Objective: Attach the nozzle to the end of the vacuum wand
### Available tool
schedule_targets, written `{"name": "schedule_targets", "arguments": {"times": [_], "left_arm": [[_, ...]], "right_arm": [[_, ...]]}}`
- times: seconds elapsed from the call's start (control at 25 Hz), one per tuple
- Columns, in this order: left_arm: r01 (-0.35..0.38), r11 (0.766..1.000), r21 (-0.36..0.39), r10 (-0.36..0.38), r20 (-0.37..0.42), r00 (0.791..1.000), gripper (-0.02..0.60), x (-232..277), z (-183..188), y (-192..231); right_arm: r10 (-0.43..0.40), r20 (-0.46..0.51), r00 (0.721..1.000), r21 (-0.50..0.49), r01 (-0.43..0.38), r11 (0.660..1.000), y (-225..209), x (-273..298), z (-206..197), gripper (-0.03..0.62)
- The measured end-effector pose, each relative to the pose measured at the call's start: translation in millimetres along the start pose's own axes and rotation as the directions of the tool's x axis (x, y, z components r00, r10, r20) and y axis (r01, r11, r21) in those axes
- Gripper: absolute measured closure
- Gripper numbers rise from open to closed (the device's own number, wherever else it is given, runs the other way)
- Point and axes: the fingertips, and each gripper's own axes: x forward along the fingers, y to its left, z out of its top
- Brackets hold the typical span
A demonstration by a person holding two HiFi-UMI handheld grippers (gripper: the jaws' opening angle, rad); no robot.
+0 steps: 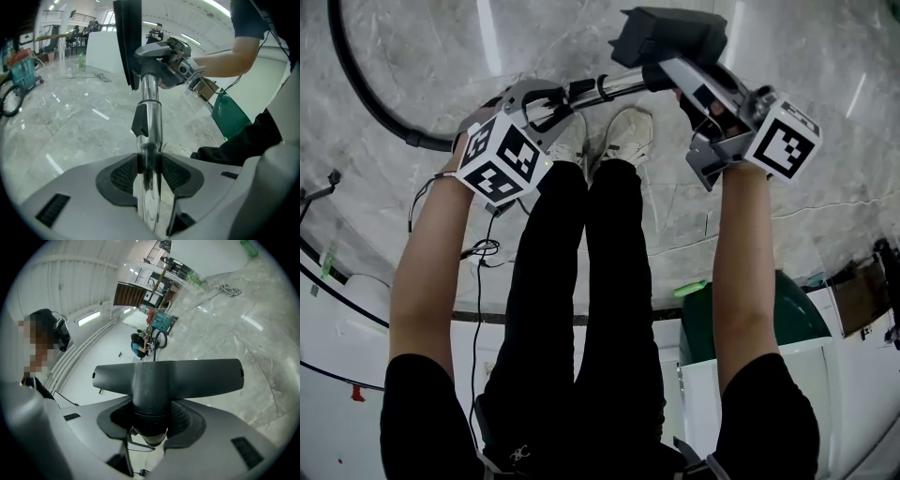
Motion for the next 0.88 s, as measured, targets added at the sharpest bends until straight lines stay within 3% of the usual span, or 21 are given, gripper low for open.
{"name": "schedule_targets", "arguments": {"times": [0.24,0.4,0.56,0.64,0.72,0.88], "left_arm": [[-0.047,0.997,0.066,0.049,-0.026,0.998,0.420,17,-4,-4],[-0.073,0.996,0.051,0.074,-0.032,0.997,0.420,21,-4,-2],[-0.098,0.989,0.109,0.107,-0.080,0.991,0.420,37,0,1],[-0.088,0.991,0.105,0.098,-0.091,0.991,0.424,41,1,4],[-0.046,0.997,0.060,0.050,-0.069,0.996,0.442,38,1,1],[0.042,0.999,0.034,-0.041,-0.047,0.998,0.443,21,-5,-11]], "right_arm": [[-0.045,0.025,0.999,0.025,0.044,0.999,-9,-3,-12,0.413],[-0.056,0.021,0.998,0.026,0.056,0.998,-12,-4,-13,0.413],[-0.057,0.009,0.998,0.017,0.057,0.998,-6,-3,-11,0.413],[-0.060,0.001,0.998,0.008,0.060,0.998,-3,1,-10,0.413],[-0.031,-0.021,0.999,0.014,0.031,0.999,-1,4,-12,0.413],[0.151,-0.060,0.987,0.075,-0.147,0.986,17,11,-19,0.413]]}}
